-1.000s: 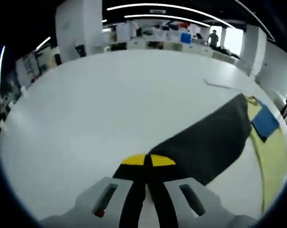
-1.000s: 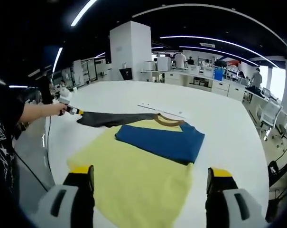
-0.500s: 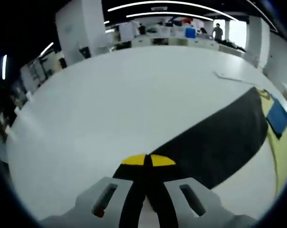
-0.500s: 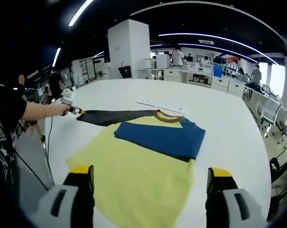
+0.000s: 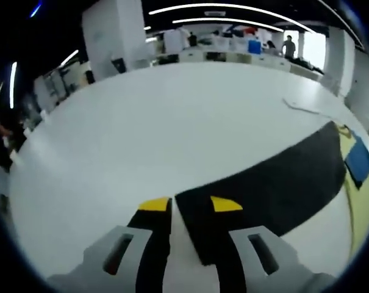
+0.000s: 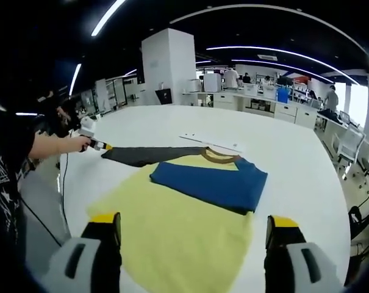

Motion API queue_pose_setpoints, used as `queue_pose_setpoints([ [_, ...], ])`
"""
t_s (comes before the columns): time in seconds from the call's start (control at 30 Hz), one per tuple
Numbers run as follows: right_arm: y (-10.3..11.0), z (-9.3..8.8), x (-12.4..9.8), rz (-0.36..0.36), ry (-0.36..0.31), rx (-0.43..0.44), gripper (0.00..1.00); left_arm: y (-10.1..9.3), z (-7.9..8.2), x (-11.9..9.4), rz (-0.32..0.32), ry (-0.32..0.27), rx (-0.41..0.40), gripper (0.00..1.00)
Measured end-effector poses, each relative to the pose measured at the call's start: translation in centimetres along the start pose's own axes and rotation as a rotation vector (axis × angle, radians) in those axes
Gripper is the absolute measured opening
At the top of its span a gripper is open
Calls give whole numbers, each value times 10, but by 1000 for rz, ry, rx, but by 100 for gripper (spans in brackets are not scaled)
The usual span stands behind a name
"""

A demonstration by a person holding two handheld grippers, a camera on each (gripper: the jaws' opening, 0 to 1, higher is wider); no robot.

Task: Fold the garment on the visible template until the final outline fits inside the template.

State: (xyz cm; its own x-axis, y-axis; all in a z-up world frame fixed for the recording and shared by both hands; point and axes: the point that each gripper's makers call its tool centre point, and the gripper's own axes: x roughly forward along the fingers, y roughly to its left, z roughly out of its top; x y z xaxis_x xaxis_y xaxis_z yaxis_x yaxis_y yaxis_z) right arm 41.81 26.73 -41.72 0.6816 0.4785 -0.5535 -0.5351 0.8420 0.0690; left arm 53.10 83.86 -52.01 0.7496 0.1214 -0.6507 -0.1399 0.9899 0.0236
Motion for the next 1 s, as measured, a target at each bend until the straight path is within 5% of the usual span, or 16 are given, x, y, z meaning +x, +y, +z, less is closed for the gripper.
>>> queue_pose_setpoints([
  [0.37,13,8,-4,19,-21,-13,99,-12,10,-30,-75,-78,-18,55],
  [0.63,22,7,-9,32,-23,-17,99,-36,2,-41,-155,-108,-40,70],
  [1.0,31,-3,-10,45,4,-64,99,-52,-8,-47,-144,-89,-89,58],
])
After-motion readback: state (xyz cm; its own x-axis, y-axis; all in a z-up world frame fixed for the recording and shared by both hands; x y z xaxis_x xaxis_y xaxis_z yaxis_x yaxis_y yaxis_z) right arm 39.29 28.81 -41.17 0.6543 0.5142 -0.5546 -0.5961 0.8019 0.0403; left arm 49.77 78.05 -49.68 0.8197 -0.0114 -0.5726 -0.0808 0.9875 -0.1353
